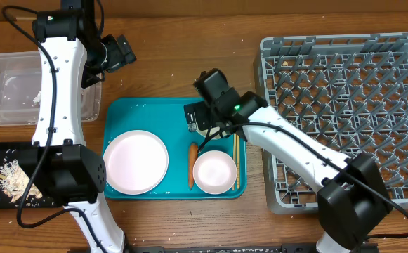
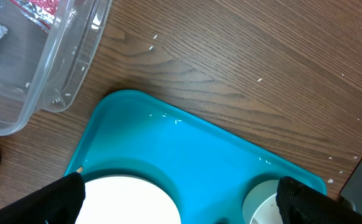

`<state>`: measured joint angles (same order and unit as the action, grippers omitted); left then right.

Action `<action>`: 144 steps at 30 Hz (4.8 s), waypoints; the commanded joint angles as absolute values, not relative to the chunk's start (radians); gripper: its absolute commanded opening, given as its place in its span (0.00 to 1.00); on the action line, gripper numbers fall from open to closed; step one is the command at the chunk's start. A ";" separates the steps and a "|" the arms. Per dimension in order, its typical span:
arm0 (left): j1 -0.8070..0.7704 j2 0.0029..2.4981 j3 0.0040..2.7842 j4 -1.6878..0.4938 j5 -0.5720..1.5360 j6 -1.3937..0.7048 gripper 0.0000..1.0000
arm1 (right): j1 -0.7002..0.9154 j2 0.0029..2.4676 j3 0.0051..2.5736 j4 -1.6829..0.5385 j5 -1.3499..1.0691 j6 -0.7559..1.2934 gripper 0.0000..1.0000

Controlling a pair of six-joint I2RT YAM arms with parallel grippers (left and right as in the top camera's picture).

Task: Sort waste into correct bins and load items into the dishwasher
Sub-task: 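Move the right gripper over the white cup on the tray, then grasp the white cup with the right gripper, then carry the cup right and set it upside down in the rack, then move the right gripper back to the white bowl on the tray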

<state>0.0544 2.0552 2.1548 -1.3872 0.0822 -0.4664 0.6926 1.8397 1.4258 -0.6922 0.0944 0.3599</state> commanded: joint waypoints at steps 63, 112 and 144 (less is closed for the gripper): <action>0.058 2.040 2.155 -1.386 0.086 -0.476 1.00 | 0.675 1.935 1.473 -0.714 0.200 0.496 0.65; 0.052 2.040 2.155 -1.386 0.086 -0.476 1.00 | -0.274 1.703 1.573 -1.140 0.045 0.408 0.90; 0.052 2.040 2.155 -1.386 0.086 -0.476 1.00 | 0.664 1.975 1.543 -0.774 -0.126 0.397 0.98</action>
